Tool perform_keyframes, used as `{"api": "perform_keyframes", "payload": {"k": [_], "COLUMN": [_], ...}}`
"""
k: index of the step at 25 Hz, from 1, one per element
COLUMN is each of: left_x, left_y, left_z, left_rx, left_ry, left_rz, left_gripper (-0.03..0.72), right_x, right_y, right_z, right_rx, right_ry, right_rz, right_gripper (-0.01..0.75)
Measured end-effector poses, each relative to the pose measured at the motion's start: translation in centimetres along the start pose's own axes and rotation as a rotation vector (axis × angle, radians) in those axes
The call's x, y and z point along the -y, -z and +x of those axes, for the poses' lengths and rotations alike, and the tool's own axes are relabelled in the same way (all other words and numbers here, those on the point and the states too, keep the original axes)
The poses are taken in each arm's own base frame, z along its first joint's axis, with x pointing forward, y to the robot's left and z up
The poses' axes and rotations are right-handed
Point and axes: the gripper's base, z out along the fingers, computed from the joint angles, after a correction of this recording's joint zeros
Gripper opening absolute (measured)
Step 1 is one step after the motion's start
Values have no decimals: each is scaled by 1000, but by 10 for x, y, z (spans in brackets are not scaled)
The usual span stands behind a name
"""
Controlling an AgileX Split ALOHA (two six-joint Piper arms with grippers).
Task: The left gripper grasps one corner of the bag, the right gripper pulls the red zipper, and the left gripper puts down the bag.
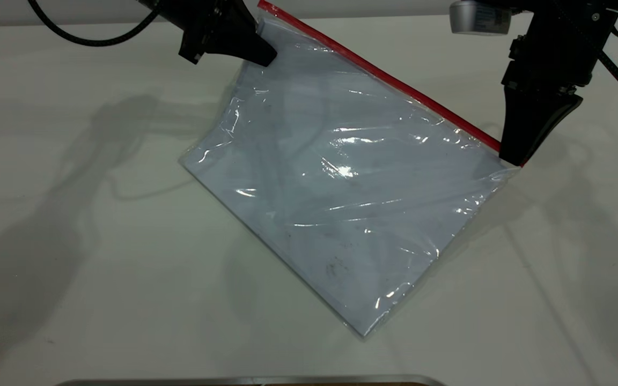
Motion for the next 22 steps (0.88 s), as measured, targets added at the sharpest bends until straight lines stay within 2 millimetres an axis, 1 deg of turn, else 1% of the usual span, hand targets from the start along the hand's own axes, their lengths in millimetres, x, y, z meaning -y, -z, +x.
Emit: {"api": "perform_keyframes", "payload": {"k": [3,5,8,10,11,14,16,17,19,20,22], "left_x": [0,0,-2,-4,-5,-10,-14,-17,-20,-22,-26], "left_y": [0,0,1,3,3,5,8,11,21,28,47], "left_z": [0,0,3,5,6,8,7,5,0,-6,-21], "left_rx": [0,-2,-24,-31,-35,-44,-67,-86,-135,-155,-207], "left_ry": [0,1,35,107,152,268,317,340,396,424,507], "left_rz": [0,0,-16,-43,-58,-105,-138,-153,-183,-202,-256], "left_gripper": [54,62,102,161,204,351,454,493,570,597,622], "right_x": [0,1,3,5,7,11,15,16,18,19,20], "right_y": [0,0,0,1,1,2,4,7,16,23,41], "right_z": [0,-1,-1,-4,-5,-11,-15,-18,-25,-31,-42], "right_rx": [5,14,19,47,63,132,167,185,219,243,293], "right_ry": [-16,-18,-18,-18,-18,-21,-16,-10,4,13,32], "right_rz": [5,12,25,47,60,114,149,167,197,212,239], "right_gripper": [61,87,185,292,350,502,572,595,610,610,598]}}
